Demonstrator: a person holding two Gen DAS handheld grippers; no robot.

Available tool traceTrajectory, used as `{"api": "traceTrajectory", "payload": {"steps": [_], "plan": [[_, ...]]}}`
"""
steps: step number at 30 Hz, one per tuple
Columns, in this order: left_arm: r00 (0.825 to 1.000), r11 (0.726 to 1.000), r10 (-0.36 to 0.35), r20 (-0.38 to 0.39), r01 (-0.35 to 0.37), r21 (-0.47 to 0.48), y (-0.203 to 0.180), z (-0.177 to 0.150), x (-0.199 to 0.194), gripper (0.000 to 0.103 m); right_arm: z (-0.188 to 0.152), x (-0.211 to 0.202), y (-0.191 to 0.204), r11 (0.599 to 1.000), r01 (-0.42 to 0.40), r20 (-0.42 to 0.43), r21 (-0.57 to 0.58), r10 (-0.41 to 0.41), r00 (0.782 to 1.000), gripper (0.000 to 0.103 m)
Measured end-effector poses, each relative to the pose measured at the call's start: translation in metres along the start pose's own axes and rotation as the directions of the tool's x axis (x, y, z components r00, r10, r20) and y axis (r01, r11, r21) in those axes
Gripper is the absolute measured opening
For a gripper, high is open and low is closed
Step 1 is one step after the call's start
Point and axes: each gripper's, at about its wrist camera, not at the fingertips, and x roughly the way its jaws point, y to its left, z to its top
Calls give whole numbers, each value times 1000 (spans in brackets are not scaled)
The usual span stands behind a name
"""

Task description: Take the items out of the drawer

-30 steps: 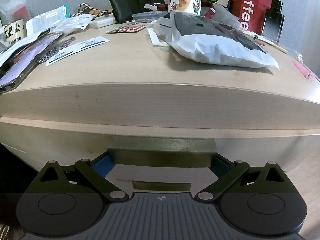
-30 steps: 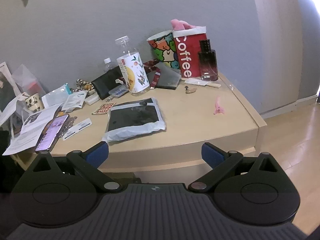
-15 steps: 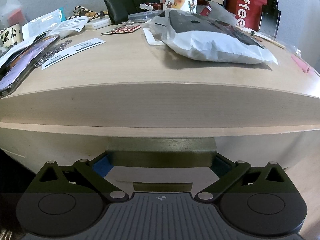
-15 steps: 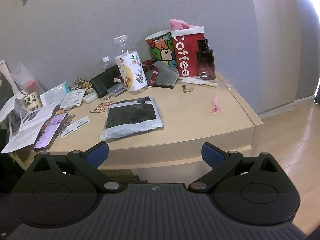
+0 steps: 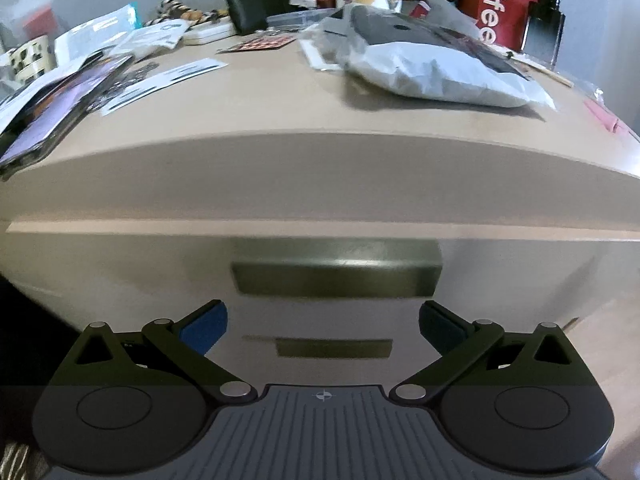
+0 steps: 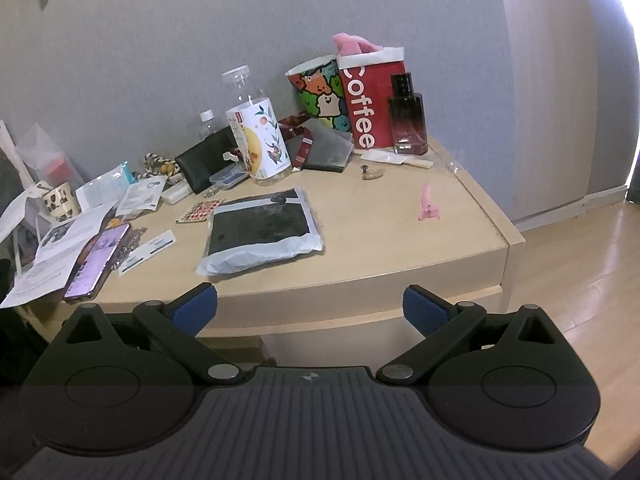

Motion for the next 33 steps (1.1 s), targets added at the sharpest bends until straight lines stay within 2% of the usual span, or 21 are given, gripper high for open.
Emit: {"api": "traceTrajectory", "payload": {"steps": [5, 12, 18, 26, 33], "plan": [[1000, 999, 9, 10, -9, -32, 7, -2, -24, 103, 1, -7, 2, 1000, 0, 16, 0, 0, 1000, 102], [993, 999, 25, 117, -21, -35, 12, 9, -78, 103, 2, -18, 5, 1000, -5, 38, 7, 4, 999, 102], [976, 999, 39, 215, -31, -41, 19, 21, -112, 103, 6, -28, 8, 1000, -11, 66, 9, 10, 998, 102], [959, 997, 50, 278, -31, -71, 32, 37, -127, 103, 15, -30, 11, 1000, -15, 97, 12, 14, 995, 102], [949, 998, 43, 312, -28, -54, 35, 52, -124, 103, 22, -22, 13, 1000, -9, 116, 3, 8, 993, 102]]}}
